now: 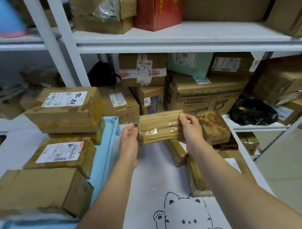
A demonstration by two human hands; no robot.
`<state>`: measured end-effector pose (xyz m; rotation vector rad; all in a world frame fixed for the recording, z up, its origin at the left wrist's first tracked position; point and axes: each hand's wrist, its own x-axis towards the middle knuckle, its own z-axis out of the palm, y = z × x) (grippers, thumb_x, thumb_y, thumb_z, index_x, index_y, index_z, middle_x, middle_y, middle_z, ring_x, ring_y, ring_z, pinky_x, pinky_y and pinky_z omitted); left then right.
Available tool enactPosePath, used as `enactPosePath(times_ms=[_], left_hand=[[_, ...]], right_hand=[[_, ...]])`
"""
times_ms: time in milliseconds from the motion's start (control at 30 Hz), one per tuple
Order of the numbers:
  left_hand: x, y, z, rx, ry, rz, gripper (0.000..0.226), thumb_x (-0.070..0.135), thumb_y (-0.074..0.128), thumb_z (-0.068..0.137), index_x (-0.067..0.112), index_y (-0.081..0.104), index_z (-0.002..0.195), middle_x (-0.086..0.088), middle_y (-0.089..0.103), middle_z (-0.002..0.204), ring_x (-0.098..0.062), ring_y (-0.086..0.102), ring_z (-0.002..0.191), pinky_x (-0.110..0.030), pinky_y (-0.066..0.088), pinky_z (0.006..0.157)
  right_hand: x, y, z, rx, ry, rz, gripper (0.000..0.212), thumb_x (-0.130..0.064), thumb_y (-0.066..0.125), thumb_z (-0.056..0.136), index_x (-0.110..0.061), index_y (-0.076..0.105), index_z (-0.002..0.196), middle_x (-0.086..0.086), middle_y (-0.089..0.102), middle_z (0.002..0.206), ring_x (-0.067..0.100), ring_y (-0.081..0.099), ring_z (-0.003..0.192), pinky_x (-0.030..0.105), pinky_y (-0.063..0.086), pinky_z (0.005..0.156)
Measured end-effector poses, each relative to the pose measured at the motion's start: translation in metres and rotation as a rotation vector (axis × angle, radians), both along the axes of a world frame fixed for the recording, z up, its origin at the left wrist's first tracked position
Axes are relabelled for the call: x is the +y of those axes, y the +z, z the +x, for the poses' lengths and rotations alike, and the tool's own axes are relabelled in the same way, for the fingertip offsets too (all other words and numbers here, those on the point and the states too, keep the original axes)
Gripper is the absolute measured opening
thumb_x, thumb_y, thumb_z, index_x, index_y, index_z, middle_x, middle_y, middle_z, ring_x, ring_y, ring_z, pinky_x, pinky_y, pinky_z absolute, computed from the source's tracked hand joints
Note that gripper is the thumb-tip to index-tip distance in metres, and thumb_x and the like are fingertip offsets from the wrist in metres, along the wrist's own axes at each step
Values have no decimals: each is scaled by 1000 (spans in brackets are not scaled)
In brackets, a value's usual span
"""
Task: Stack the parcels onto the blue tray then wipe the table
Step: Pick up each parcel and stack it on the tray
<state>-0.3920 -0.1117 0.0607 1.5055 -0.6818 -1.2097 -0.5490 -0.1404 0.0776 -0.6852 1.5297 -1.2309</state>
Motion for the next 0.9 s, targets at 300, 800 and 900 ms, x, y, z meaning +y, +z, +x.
enactPosePath(times_ms=[300,800,900], left_hand=[[13,11,15,-62,-73,-78,22,48,50,91,29,57,101,2,52,126,-12,45,111,-28,30,85],[22,11,45,-100,-331,-88,66,29,83,57,35,45,111,-4,51,123,-20,50,114,-31,42,88],[23,11,44,-71,-302,-48,76,35,80,70,34,39,133,-2,49,128,-20,48,116,-32,38,88]], right_hand=[[8,6,5,75,38,96,20,-42,49,93,-27,57,104,-2,56,97,21,52,99,41,56,82],[14,8,3,13,80,238,50,-62,46,87,-19,57,109,2,60,98,23,55,94,33,46,69],[17,8,2,-13,122,206,50,-59,40,91,-15,61,108,1,61,94,17,54,82,31,39,65]])
